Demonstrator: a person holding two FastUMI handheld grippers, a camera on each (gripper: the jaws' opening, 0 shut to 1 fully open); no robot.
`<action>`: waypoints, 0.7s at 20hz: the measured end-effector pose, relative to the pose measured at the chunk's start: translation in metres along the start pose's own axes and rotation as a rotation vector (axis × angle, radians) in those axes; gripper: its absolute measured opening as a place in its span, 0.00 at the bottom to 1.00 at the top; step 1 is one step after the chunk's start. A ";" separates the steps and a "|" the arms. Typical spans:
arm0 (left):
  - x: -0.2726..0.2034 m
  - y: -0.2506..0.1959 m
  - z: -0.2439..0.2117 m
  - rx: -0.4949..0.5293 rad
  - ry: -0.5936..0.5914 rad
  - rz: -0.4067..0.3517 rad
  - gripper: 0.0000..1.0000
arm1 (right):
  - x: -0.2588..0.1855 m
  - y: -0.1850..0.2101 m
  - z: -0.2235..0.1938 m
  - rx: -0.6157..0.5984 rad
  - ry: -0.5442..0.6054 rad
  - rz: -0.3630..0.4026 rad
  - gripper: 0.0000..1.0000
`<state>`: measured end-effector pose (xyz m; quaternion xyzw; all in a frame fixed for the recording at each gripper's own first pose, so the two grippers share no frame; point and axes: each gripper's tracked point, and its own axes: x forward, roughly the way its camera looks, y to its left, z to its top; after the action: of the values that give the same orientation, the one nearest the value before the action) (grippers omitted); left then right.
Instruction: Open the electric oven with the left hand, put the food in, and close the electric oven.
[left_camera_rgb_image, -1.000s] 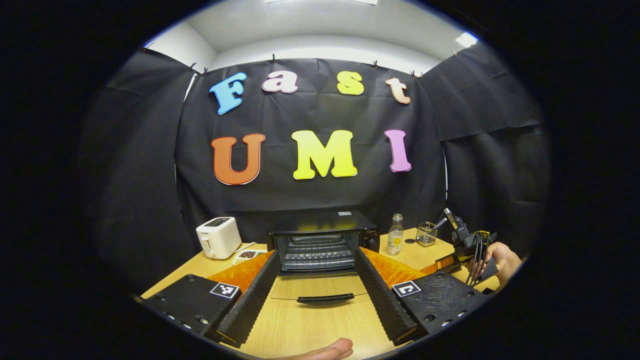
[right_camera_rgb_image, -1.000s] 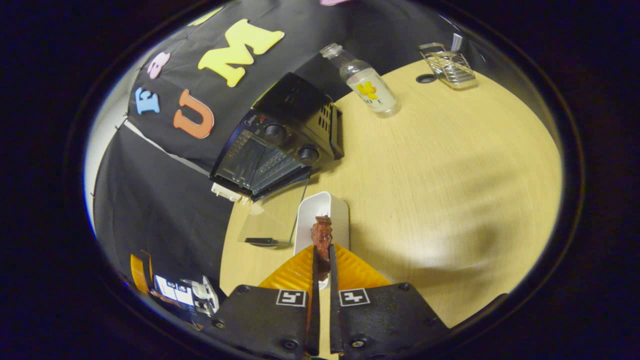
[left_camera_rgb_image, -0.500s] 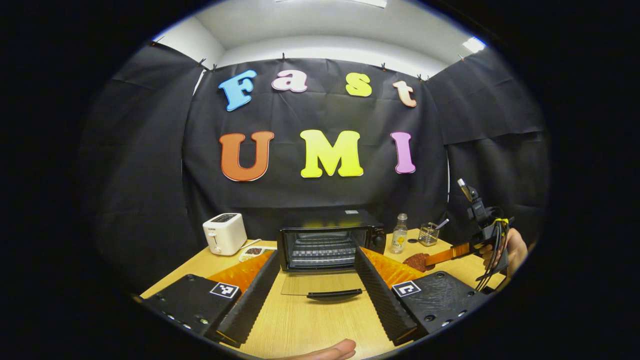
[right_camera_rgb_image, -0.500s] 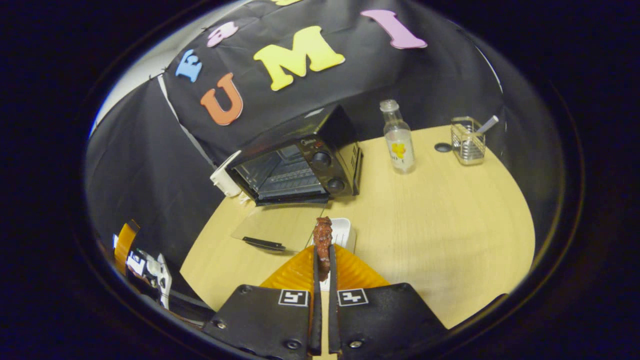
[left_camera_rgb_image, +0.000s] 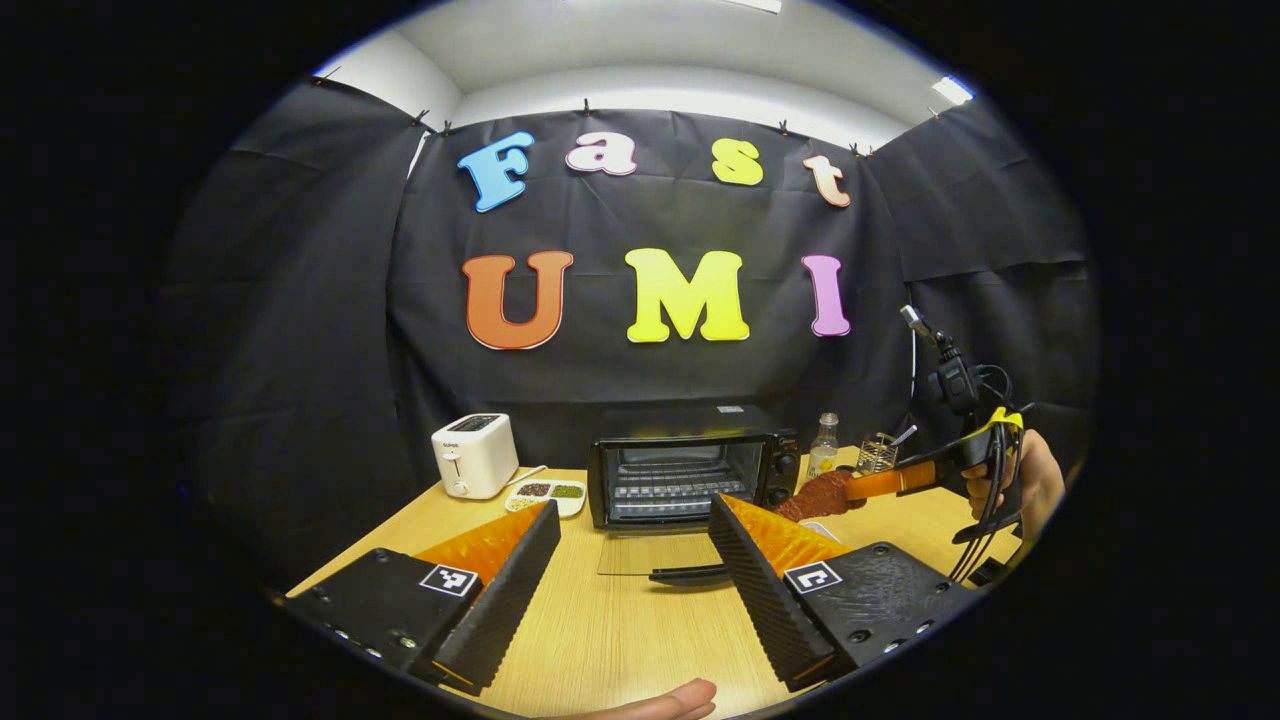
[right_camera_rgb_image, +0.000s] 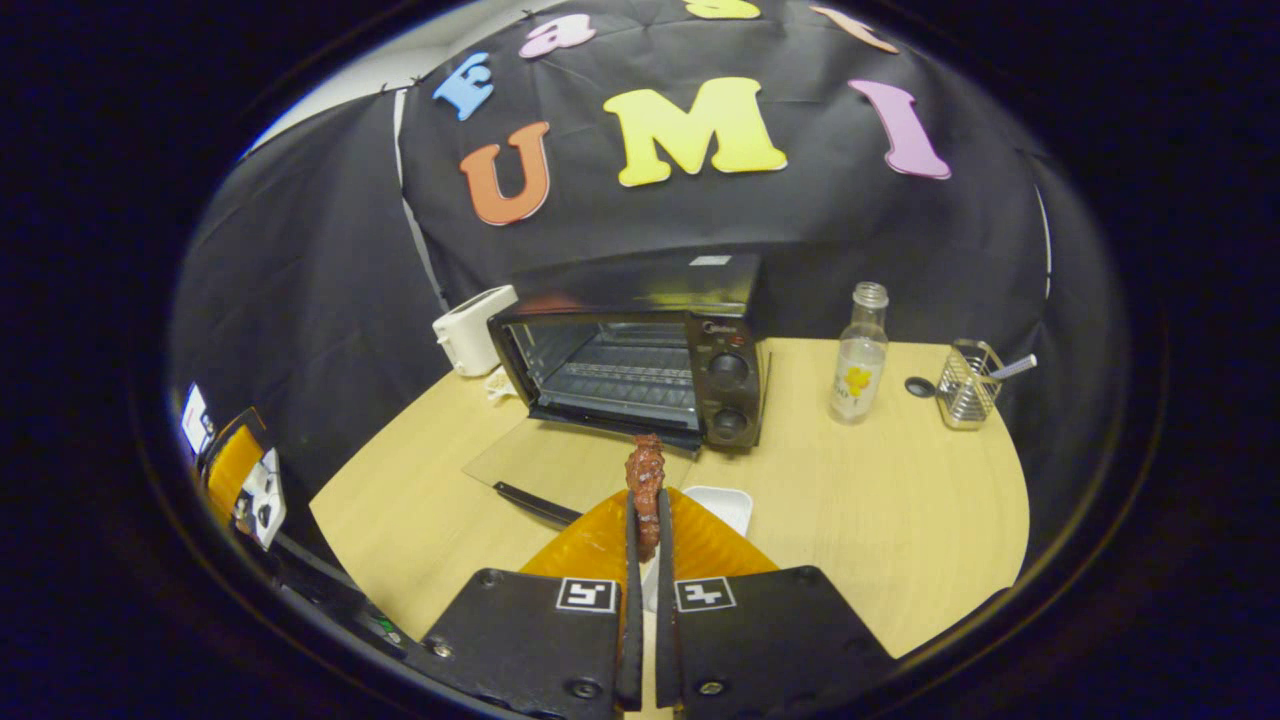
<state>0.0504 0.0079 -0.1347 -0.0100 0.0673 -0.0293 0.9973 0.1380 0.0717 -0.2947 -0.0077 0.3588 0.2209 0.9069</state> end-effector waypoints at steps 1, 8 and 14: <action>-0.002 0.001 -0.001 0.001 0.000 -0.006 0.96 | 0.004 0.009 0.005 -0.037 -0.024 -0.012 0.08; -0.003 0.015 -0.014 0.010 0.000 -0.003 0.96 | 0.059 0.070 0.036 -0.203 -0.156 -0.092 0.08; -0.001 0.035 -0.022 0.012 0.001 0.026 0.96 | 0.131 0.095 0.057 -0.089 -0.209 -0.076 0.08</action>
<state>0.0487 0.0425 -0.1568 -0.0033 0.0680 -0.0167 0.9975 0.2208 0.2190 -0.3246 -0.0386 0.2516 0.2015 0.9458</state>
